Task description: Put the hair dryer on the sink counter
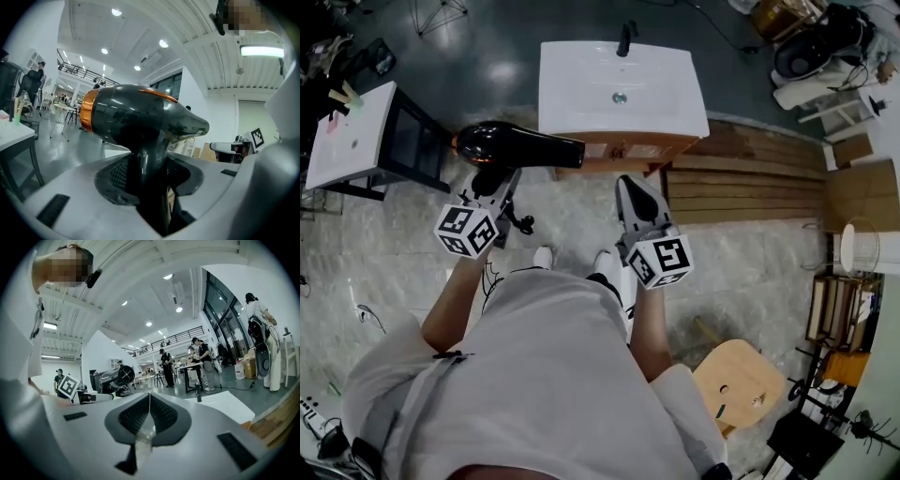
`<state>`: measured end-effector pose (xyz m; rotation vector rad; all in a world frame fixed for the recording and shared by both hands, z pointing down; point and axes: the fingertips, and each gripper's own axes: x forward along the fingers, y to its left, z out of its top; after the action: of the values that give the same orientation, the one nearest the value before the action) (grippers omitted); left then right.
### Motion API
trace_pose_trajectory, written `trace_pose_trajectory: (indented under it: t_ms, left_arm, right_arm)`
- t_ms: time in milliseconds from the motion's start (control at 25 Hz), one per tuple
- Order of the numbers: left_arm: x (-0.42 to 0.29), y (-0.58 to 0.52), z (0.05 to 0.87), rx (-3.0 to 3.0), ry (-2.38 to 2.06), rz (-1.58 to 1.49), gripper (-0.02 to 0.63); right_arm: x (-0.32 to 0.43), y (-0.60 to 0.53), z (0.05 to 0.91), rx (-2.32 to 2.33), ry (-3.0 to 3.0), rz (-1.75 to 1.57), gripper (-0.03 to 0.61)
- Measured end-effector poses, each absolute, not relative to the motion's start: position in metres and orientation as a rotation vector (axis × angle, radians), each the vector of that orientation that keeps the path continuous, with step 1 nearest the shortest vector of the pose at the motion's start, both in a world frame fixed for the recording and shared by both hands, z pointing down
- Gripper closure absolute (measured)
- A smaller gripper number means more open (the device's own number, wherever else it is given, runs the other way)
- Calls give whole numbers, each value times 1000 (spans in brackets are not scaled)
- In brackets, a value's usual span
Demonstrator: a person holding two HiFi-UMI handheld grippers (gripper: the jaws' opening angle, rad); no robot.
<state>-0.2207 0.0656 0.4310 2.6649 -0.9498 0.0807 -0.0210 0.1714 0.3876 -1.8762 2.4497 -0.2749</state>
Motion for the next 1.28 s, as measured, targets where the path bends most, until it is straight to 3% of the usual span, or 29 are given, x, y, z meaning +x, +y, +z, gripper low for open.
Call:
trace_pose_trajectory:
  t_ms: [1280]
  left_arm:
    - [-100, 146, 429, 2571, -1184, 97, 446]
  right_arm:
    - [106, 213, 401, -1628, 2633, -324, 571]
